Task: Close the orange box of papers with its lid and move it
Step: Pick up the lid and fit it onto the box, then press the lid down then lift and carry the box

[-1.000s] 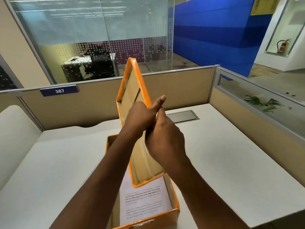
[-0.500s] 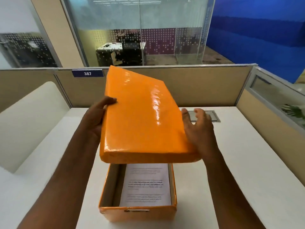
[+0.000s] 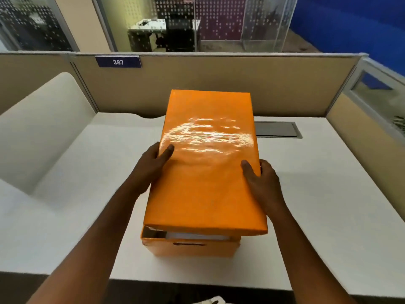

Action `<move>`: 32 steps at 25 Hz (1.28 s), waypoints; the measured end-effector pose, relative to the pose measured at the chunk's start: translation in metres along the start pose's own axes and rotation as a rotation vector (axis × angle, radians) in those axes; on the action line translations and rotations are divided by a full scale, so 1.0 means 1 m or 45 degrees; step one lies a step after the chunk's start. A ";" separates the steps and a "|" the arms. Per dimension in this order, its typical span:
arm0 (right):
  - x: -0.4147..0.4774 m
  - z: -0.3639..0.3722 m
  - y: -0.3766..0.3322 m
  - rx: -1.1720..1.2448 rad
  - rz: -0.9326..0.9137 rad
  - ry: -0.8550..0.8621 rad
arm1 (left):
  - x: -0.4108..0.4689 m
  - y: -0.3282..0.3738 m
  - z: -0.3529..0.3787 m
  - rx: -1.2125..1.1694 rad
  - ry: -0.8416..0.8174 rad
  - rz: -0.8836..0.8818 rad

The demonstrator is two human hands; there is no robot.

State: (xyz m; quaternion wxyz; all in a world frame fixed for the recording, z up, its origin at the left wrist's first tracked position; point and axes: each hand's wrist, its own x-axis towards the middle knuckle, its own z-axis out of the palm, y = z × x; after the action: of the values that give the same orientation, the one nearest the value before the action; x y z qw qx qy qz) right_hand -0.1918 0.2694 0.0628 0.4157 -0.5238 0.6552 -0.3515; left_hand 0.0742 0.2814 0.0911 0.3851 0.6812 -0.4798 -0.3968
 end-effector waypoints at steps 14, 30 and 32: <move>-0.031 0.057 0.065 -0.175 0.038 0.059 | -0.015 -0.107 0.001 -0.082 0.031 -0.021; 0.009 0.077 0.066 -0.426 0.011 0.143 | 0.020 -0.108 0.004 -0.136 -0.005 0.046; 0.011 0.079 0.067 -0.450 0.003 0.148 | 0.023 -0.114 0.005 -0.129 0.015 0.063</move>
State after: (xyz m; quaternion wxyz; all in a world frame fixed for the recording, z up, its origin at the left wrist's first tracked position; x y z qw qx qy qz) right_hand -0.1472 0.2707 -0.0312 0.2790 -0.5666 0.7303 -0.2603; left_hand 0.1146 0.2867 -0.0176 0.4314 0.6510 -0.4737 -0.4070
